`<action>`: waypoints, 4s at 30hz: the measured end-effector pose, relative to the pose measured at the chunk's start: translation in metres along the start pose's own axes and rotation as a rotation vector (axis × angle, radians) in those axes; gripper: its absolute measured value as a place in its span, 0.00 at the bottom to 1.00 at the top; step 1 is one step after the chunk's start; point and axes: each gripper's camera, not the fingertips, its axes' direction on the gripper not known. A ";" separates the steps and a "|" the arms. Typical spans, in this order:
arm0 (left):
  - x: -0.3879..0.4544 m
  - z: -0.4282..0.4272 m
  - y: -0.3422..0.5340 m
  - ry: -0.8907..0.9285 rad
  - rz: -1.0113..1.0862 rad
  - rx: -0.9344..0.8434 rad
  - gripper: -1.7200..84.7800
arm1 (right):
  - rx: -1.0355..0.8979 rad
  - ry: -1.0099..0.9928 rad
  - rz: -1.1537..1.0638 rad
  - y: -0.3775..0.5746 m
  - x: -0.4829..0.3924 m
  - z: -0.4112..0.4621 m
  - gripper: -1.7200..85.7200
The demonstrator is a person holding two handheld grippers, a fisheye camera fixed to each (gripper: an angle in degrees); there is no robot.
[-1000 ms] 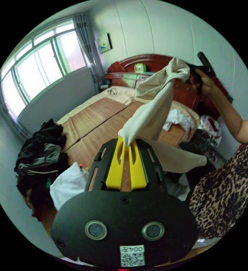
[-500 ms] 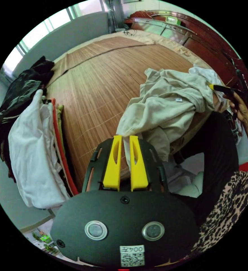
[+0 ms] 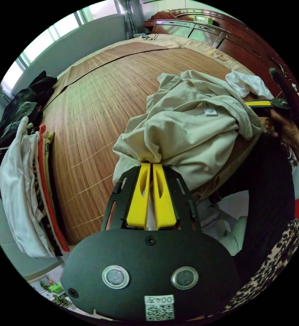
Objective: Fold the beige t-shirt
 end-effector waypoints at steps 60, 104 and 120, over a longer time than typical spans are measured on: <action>-0.113 -0.043 -0.055 0.327 0.238 0.046 0.20 | 0.465 -0.103 -0.289 0.112 -0.033 -0.080 0.28; -0.024 -0.132 -0.069 0.226 0.212 0.164 0.06 | 0.175 0.358 -0.484 0.164 -0.080 -0.006 0.08; 0.005 -0.423 -0.062 0.215 0.359 0.501 0.04 | 0.801 0.022 -0.241 0.165 0.043 -0.369 0.07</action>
